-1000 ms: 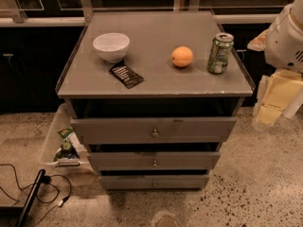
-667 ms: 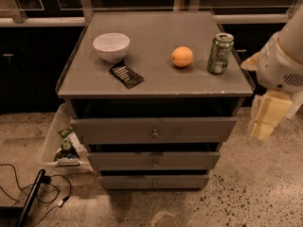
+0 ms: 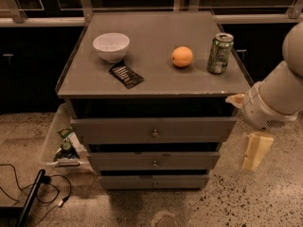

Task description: Open top drawer

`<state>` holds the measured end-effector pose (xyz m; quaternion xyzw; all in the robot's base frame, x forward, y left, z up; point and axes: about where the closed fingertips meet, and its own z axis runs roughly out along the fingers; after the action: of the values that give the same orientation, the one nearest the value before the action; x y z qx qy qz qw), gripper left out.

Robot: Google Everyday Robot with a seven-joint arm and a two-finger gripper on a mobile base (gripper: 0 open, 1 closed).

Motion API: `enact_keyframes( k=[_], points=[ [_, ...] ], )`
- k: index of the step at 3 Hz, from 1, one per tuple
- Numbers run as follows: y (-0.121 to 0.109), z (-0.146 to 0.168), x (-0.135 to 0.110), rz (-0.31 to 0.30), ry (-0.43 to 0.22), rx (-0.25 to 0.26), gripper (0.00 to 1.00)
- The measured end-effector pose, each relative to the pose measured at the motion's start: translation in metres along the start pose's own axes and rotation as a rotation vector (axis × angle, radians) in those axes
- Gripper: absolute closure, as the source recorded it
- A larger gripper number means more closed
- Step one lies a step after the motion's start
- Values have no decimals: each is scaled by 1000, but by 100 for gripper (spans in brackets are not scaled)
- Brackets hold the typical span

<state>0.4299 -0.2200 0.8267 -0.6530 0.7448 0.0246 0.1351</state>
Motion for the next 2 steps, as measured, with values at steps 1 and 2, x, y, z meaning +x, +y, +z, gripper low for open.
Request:
enact_keyframes(
  k=[1,2],
  points=[
    [-2,37,5,-94,-43,19,0],
    [-2,37,5,-94,-43,19,0]
  ],
)
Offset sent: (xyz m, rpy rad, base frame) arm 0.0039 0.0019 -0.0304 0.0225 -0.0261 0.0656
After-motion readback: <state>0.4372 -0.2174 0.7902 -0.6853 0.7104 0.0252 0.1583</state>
